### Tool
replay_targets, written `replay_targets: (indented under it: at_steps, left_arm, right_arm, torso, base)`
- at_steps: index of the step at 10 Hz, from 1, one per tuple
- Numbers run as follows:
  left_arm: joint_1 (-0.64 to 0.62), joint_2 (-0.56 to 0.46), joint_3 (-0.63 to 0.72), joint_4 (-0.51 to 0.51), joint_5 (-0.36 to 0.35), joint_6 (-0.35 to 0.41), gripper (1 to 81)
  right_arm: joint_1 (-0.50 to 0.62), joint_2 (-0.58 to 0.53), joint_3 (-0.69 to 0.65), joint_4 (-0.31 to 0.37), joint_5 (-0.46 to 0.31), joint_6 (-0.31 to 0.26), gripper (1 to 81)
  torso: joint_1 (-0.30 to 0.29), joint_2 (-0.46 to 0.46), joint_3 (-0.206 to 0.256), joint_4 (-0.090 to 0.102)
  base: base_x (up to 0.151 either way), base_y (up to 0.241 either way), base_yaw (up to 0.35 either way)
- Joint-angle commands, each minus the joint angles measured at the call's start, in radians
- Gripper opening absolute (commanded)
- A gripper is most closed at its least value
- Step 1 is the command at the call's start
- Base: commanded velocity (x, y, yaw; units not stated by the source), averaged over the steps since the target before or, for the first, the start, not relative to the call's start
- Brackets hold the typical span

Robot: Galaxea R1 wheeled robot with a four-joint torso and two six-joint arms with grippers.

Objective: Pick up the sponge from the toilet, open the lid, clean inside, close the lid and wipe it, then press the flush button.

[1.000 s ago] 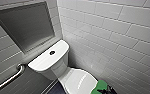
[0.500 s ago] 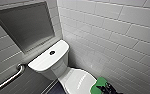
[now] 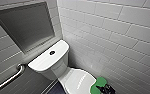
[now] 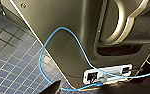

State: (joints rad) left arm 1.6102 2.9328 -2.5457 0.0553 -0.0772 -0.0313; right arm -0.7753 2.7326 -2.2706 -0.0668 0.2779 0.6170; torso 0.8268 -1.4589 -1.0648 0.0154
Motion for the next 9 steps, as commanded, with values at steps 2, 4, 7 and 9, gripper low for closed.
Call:
replay_targets:
  at_steps: [2,4,7,9]
  left_arm:
    - [0.035,-0.01,0.009,-0.006,0.096,-0.006,81.1]
    - [0.035,-0.009,0.01,-0.008,0.096,-0.006,81.1]
    - [0.035,-0.012,0.01,-0.008,0.103,-0.006,81.1]
    - [0.035,-0.013,0.011,-0.008,0.126,-0.007,81.1]
  right_arm:
    - [0.046,-0.005,0.01,-0.016,-0.051,0.003,81.1]
    - [0.024,-0.006,0.016,-0.03,-0.013,0.003,81.1]
    - [0.0,-0.015,0.048,-0.097,0.064,0.006,81.1]
    - [-0.012,-0.015,0.065,-0.13,0.106,0.006,81.1]
  torso:
    - [0.0,0.0,0.0,0.0]
    - [0.0,0.0,0.0,0.0]
    - [0.0,0.0,0.0,0.0]
    - [0.0,0.0,0.0,0.0]
  base:
    - [0.0,0.0,0.0]
    - [0.0,0.0,0.0]
    - [0.0,0.0,0.0]
    - [0.0,0.0,0.0]
